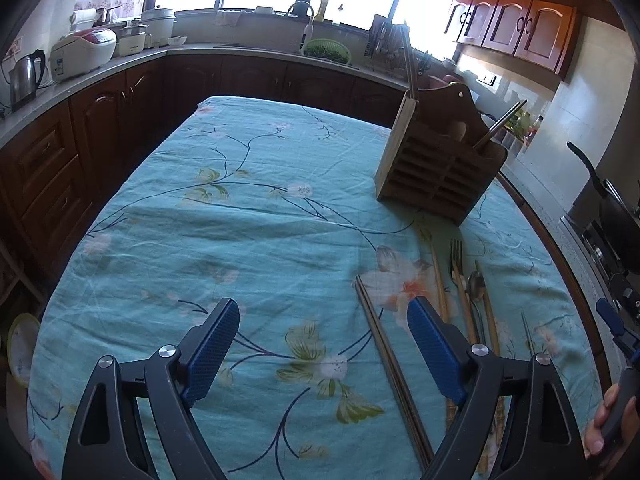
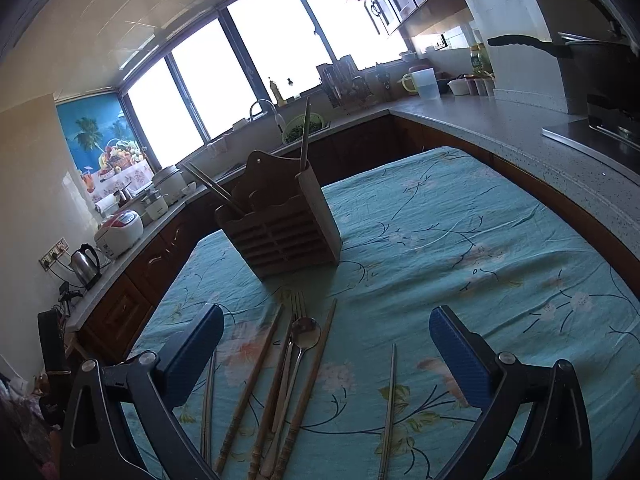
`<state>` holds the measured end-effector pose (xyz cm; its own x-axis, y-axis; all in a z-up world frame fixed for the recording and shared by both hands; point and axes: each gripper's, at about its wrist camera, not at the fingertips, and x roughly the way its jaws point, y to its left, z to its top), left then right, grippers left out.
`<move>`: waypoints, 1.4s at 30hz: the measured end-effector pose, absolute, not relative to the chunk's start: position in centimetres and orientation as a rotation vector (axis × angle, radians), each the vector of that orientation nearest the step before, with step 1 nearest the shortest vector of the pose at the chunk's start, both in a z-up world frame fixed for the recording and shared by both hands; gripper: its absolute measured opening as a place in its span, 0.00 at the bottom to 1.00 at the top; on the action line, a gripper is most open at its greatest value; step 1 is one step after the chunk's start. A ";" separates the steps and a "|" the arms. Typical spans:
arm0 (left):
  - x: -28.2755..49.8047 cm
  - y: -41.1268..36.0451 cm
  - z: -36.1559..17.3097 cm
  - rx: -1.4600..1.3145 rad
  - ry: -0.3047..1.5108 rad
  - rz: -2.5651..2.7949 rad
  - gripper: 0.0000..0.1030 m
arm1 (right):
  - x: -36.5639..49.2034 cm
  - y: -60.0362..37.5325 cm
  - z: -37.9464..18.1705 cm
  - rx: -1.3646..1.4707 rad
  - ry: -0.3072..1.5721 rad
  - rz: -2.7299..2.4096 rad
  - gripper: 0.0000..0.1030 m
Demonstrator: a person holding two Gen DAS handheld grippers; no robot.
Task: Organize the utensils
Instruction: 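Move both open tools back down to the remaining utensils, then grasp a metal chopstick with the left tool while the right tool grasps another metal chopstick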
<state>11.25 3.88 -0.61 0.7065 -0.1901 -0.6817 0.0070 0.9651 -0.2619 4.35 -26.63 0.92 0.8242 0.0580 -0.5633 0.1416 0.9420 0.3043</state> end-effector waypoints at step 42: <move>19.7 -3.6 -5.4 0.048 0.973 -0.281 0.17 | 9.3 -25.9 -7.7 0.097 0.987 -0.118 0.21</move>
<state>19.66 -3.59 -5.44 0.5299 -0.2142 -0.8205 0.2568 0.9627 -0.0854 9.34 -25.85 -7.68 0.5457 -0.0550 -0.8362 0.1435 0.9892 0.0285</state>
